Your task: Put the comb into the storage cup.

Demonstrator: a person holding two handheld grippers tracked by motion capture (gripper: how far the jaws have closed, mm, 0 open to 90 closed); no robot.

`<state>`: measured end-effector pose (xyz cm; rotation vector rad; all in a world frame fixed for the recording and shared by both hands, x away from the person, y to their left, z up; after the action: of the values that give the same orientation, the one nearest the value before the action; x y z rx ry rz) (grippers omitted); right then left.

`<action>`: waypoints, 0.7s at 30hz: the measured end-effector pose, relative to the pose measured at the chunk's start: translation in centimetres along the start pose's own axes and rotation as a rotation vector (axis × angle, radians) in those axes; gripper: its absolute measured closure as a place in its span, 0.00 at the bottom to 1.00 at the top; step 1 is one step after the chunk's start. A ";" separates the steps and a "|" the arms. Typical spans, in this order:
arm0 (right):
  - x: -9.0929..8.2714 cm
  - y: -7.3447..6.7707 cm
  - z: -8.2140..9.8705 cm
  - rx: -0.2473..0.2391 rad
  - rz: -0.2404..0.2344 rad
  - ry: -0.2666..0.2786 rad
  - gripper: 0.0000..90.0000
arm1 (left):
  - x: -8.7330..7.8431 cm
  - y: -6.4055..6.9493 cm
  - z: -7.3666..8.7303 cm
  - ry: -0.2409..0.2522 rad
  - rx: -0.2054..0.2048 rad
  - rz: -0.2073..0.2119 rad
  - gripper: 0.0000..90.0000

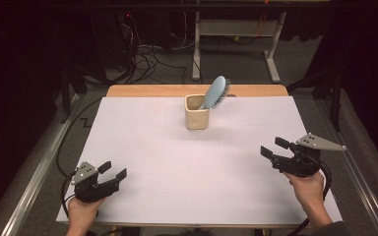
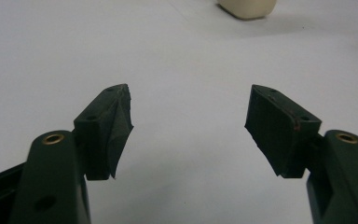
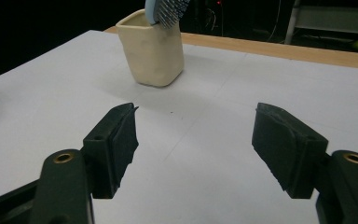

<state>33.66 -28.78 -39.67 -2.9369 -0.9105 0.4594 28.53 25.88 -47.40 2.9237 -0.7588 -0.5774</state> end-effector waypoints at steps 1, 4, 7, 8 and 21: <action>-0.1 0.0 0.1 0.002 0.001 -0.001 0.35 | 0.0 0.0 0.0 0.000 0.000 0.000 0.35; -0.3 0.0 0.4 0.007 0.001 -0.002 0.35 | 0.0 0.0 0.0 0.000 -0.001 0.000 0.35; -0.4 0.1 0.7 0.008 0.000 0.000 0.35 | 0.0 0.0 0.0 -0.001 -0.001 -0.001 0.35; -0.5 0.1 0.8 0.010 0.000 -0.001 0.35 | 0.0 0.0 0.0 -0.001 -0.002 -0.001 0.35; -1.1 -0.2 1.5 0.014 0.003 0.000 0.36 | 0.0 0.0 0.0 0.001 -0.002 -0.001 0.35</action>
<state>32.22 -29.29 -40.83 -2.9263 -0.8995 0.4631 28.54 25.89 -47.41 2.9222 -0.7558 -0.5771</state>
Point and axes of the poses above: each handheld gripper's, and its own axes: x roughly forward along the jaws, z roughly out of its underside, y roughly to its right, the point moved 2 cm from there along x, roughly forward along the jaws, and after that the axes turned 9 degrees about y, right-handed, at the moved point
